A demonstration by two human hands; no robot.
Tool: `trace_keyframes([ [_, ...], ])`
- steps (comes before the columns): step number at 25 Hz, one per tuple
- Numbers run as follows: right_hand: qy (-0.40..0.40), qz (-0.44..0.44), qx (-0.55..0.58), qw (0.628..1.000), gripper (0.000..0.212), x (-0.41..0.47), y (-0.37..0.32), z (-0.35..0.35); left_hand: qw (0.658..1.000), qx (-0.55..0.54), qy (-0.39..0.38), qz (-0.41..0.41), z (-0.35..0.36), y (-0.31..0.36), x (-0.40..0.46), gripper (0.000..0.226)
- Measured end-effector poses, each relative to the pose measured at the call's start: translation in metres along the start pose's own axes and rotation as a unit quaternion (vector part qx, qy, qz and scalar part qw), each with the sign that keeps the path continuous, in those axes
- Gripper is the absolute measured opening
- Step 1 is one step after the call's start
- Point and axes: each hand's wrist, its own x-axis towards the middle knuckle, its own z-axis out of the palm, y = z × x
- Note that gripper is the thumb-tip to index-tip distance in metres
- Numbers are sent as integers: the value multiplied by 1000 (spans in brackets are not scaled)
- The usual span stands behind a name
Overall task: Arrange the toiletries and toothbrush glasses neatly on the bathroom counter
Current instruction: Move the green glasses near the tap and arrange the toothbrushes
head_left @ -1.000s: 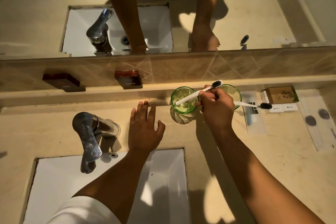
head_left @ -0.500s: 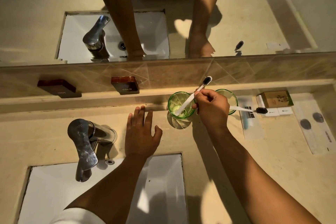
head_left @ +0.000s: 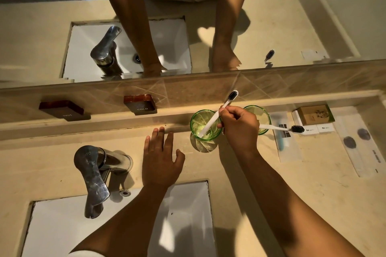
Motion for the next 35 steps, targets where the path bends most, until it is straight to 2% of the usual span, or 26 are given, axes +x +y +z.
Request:
trace_keyframes([
  [5, 3, -8, 0, 1000, 13, -4, -3, -2, 1000, 1, 1, -3, 0, 0, 1, 59],
  [9, 17, -46, -37, 998, 10, -36, -9, -28, 1000, -1, 12, 9, 2, -2, 1, 58],
  [12, 72, 10, 8, 997, 16, -62, 8, -60, 1000, 2, 7, 17, 2, -1, 2, 58],
  [16, 141, 100, 111, 979, 20, -51, 41, -90, 999, 23, -21, 12, -2, 0, 2, 61],
  [18, 135, 106, 127, 977, 25, -39, 44, -95, 998, 53, -41, 12, -2, 2, 2, 62],
  [22, 146, 99, 133, 975, 9, -18, 34, -99, 994, 90, -68, 8, -3, 3, 0, 63],
  [24, 145, 91, 118, 978, 13, -10, 32, -101, 993, 91, -74, 9, -2, 4, 0, 64],
  [29, 137, 74, 118, 981, 15, 8, 29, -108, 992, 48, -55, -99, 4, 41, 14, 58],
  [32, 116, 55, 137, 982, 8, 24, 23, -110, 994, 54, -46, -82, 9, 43, 12, 59],
  [35, 92, 40, 138, 985, 11, 41, 22, -111, 995, 48, -27, -79, 11, 38, 12, 58],
])
